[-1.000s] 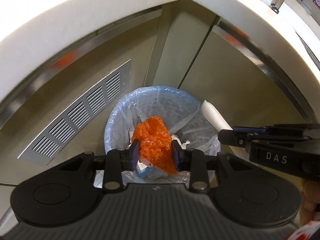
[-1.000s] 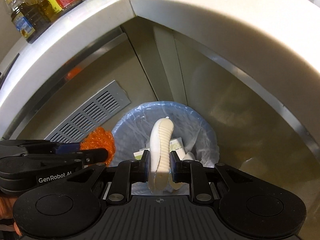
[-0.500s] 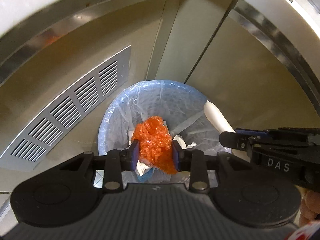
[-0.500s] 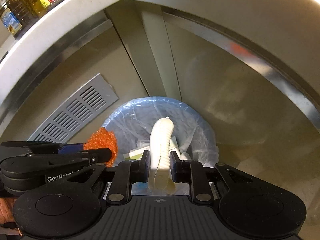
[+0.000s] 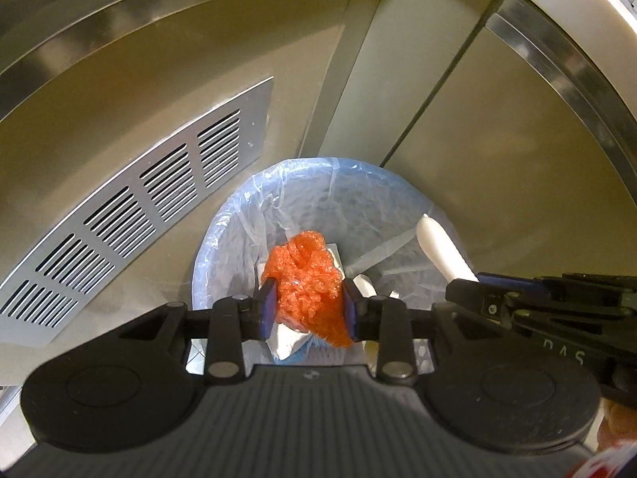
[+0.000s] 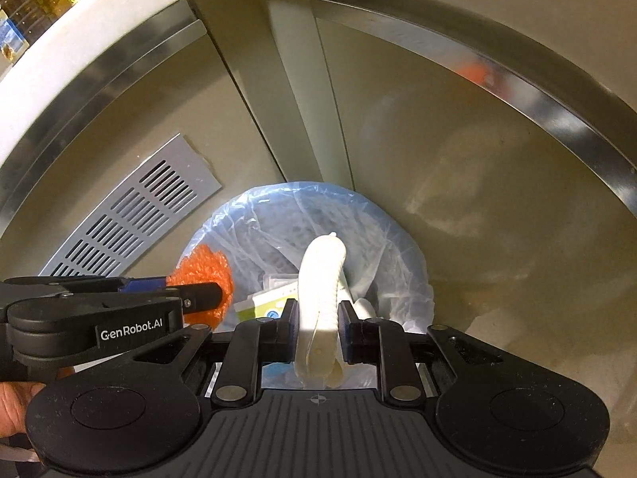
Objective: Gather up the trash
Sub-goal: 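Open the left tool to drop the orange scrubber into the bin, then open the right tool to drop the white toothbrush into the bin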
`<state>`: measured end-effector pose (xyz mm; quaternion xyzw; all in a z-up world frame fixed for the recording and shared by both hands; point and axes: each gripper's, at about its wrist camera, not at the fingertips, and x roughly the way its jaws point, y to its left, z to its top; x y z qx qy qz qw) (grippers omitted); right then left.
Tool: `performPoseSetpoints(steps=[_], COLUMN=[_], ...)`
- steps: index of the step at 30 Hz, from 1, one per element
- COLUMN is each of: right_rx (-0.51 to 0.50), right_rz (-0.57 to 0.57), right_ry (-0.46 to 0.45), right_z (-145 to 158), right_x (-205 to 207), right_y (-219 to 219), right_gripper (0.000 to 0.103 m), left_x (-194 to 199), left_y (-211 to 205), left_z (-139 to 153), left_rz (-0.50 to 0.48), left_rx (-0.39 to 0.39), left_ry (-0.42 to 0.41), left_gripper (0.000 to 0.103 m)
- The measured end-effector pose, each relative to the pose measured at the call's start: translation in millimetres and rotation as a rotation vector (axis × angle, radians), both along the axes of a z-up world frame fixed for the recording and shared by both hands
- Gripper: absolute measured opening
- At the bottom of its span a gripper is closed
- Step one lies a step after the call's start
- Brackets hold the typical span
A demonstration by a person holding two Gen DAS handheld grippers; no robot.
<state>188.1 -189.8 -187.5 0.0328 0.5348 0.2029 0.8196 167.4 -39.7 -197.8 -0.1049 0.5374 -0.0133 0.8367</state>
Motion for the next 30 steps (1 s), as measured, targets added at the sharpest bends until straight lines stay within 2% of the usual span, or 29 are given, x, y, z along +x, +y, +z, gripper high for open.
performPoseSetpoints(steps=[14,17,30], right_rx=[0.004,0.004,0.018], right_rz=[-0.003,-0.004,-0.002], right_ry=[0.001,0.003,-0.001], right_z=[-0.3,-0.3,1.1], right_x=[2.3,3.0,4.5], right_y=[0.1,0.0,-0.1], right_gripper=[0.021,0.021,0.021], left_x=[1.9,3.0,-5.0], left_y=[1.9,3.6,7.4], left_z=[-2.6,-2.1,-2.9], left_rz=[0.000,0.013,0.027], left_rx=[-0.017,-0.026,-0.018], left_ry=[0.002,0.004,0.024], left_gripper=[0.031,0.043,0.044])
